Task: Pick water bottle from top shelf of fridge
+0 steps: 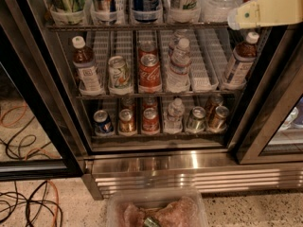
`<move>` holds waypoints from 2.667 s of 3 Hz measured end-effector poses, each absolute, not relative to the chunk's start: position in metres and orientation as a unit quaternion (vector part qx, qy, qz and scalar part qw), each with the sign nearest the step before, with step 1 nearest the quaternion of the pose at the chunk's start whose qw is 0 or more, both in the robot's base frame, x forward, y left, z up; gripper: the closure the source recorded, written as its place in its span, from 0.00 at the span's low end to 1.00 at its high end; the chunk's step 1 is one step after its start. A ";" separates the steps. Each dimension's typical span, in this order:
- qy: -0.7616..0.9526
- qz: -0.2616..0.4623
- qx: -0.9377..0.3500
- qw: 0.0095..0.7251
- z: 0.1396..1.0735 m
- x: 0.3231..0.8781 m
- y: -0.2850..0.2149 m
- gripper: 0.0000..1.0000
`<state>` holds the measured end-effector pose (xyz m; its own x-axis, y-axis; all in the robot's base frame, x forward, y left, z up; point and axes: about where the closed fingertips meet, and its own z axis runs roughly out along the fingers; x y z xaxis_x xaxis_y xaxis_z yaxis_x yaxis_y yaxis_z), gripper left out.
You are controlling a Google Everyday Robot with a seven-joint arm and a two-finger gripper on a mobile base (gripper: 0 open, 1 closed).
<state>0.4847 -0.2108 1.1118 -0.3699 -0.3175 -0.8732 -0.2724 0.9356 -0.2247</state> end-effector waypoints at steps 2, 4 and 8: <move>0.851 0.071 -0.058 0.517 1.108 0.468 -0.200 0.00; 0.839 0.065 -0.070 0.535 1.134 0.455 -0.185 0.17; 0.839 0.065 -0.070 0.535 1.134 0.455 -0.185 0.00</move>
Offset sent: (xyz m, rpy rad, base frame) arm -0.0105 0.0033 -0.0138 0.1816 0.0734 -0.0703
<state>0.4553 -0.1845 1.1341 -0.4170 -0.0482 -0.9076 -0.1866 0.9819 0.0337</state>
